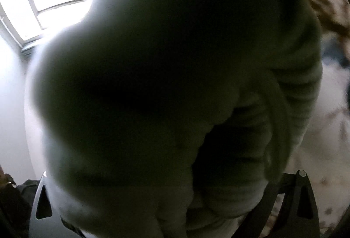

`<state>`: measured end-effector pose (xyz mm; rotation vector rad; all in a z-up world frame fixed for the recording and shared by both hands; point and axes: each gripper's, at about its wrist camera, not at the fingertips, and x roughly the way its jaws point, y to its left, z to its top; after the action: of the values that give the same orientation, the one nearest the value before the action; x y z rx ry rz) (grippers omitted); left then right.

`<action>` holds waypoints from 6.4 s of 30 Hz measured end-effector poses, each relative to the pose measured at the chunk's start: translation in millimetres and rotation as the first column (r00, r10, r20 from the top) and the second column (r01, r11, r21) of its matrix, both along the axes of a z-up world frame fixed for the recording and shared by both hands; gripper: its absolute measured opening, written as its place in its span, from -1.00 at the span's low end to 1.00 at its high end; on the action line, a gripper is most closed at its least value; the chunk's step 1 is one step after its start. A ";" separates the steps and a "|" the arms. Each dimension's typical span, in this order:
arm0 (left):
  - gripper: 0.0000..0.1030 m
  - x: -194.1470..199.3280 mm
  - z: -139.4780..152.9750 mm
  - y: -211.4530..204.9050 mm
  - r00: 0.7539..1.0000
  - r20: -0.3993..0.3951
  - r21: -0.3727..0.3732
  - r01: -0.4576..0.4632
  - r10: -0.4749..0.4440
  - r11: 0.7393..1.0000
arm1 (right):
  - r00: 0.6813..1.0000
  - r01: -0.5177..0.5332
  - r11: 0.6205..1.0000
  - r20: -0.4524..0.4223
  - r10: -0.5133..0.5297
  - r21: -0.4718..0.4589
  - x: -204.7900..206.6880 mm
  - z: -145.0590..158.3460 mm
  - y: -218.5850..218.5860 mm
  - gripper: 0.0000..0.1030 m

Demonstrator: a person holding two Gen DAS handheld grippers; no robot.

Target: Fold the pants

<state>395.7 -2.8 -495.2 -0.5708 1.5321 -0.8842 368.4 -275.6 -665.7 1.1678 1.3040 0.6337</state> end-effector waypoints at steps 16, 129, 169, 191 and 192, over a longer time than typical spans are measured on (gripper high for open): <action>0.99 218.8 163.4 -0.6 0.976 0.173 -0.025 -0.133 0.135 0.991 | 0.972 -0.056 0.998 0.227 0.055 -0.003 239.6 141.1 42.4 0.94; 1.00 -39.9 539.7 13.5 0.660 0.748 0.525 -0.657 0.075 0.542 | 0.910 0.315 0.367 0.389 0.144 -0.875 -93.3 735.6 69.0 0.94; 1.00 -30.3 538.7 16.6 0.667 0.741 0.537 -0.654 0.073 0.533 | 0.916 0.274 0.404 0.364 0.166 -0.873 -85.5 715.5 75.0 0.95; 1.00 -33.0 543.7 14.3 0.660 0.748 0.533 -0.659 0.069 0.530 | 0.916 0.273 0.402 0.364 0.170 -0.874 -85.8 716.1 76.8 0.95; 1.00 -33.6 543.1 14.0 0.660 0.748 0.533 -0.660 0.069 0.530 | 0.916 0.272 0.402 0.363 0.171 -0.874 -85.7 716.1 76.7 0.95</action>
<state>362.1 11.2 47.9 0.0834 0.8951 0.0571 282.6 -199.0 50.3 0.0934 0.9761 -0.0029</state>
